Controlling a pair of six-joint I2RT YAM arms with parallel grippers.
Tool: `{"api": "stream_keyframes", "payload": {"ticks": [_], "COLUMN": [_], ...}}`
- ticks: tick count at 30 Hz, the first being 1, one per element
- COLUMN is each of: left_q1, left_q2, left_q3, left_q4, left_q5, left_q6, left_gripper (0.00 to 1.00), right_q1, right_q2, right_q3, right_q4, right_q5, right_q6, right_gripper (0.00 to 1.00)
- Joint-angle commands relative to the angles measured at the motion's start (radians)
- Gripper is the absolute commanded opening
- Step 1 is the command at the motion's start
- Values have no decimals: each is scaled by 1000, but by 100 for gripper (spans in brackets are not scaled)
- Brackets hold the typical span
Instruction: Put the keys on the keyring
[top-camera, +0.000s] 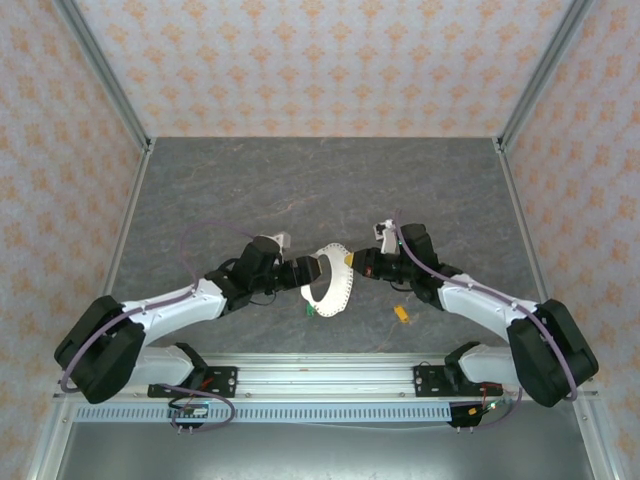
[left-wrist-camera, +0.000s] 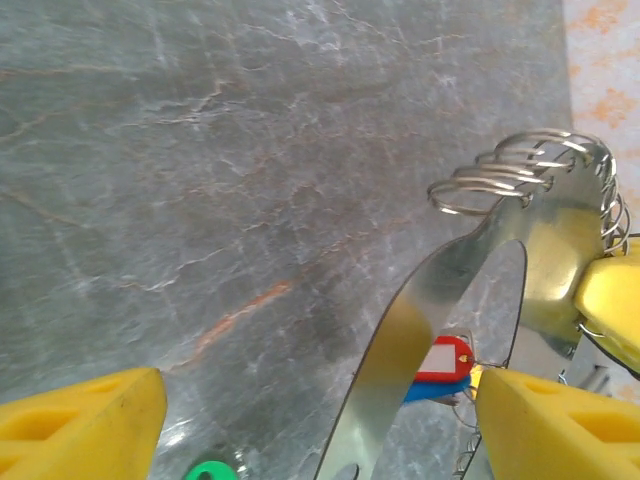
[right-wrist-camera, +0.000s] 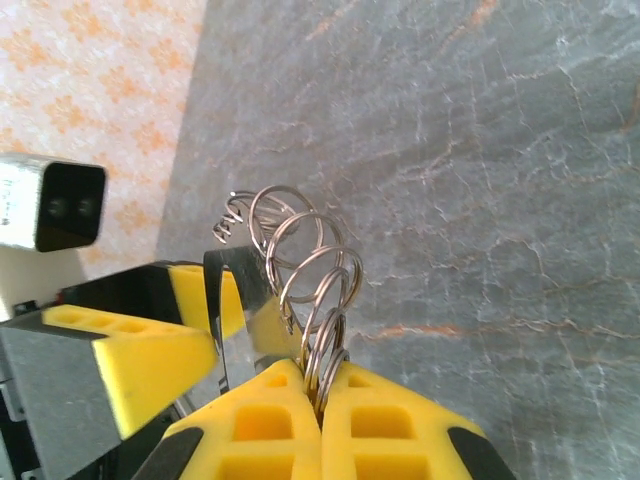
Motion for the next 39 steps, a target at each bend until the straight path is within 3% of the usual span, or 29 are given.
{"api": "stream_keyframes", "payload": {"ticks": [1,6,11,16,24,30,34,39], "left_q1": [29,59,67,68,68,67,67,68], "left_q2": [16,25,13,25,8,-94,-199,-290], "left_q3": [3,-5,-14,-14,-8,43,71,87], "left_q4": [114,211,284,303,348,184,36,-20], "left_q5": [122,214,257,276,326,301,219,194], "left_q6": [-7,-32,-57,-70,-76,51,181,270], "left_gripper": [80,72,51,42,12,0,0,0], "right_q1": [-5,-5,-5,-5,-5,-5,-5,-5], "right_q2": [-33,-34,-22,-28,-38,-45,-76,-137], "right_q3": [-13,-13,-18,-21,-23,-24,-37,-48], "right_q4": [98,107,147,186,179,176,202,205], "right_q5": [-25,-30,-40,-51,-33,-12,4,5], "right_q6": [34,32,43,62,58,59,57,26], "right_gripper": [0,0,0,0,0,0,2,18]}}
